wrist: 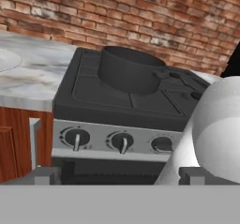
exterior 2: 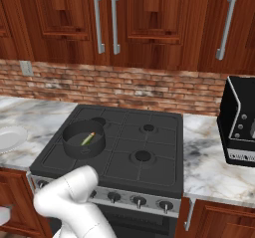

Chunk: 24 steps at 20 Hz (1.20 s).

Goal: Retrieve the frozen meat and place it in the pot on a burner. Then turn the burner on.

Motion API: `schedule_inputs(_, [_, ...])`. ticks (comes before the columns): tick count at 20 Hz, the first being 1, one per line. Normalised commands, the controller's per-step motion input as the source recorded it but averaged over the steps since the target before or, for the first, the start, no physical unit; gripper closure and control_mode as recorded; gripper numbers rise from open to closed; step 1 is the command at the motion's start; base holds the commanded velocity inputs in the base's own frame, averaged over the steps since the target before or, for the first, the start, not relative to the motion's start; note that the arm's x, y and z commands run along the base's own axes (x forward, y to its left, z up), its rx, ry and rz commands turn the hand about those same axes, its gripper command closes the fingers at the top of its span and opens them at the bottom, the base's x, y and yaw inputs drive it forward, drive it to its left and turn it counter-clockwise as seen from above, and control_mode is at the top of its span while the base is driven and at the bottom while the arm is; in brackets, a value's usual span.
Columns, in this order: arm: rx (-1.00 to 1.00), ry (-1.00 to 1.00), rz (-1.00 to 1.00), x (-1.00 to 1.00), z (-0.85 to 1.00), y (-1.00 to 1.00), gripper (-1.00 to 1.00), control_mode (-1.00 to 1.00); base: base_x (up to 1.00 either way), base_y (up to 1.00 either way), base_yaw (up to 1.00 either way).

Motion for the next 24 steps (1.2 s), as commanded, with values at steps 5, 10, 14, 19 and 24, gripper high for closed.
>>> schedule_inputs(5, [0.00,-0.03,0.00,0.28,-0.06,-0.27,-1.00,-1.00,0.00,0.00,0.00])
schedule_inputs(10, [0.01,-0.05,0.04,0.37,0.00,-0.15,-1.00,-1.00,0.00,0.00,0.00])
schedule_inputs(14, [0.00,-0.06,0.07,0.38,0.00,-0.13,-1.00,-1.00,0.00,0.00,0.00])
schedule_inputs(19, [0.00,-0.14,0.06,0.12,-0.04,-0.03,-1.00,-1.00,0.00,0.00,0.00])
schedule_inputs(24, [0.03,-0.08,0.01,0.00,-0.12,0.00,-1.00,-1.00,0.00,0.00,0.00])
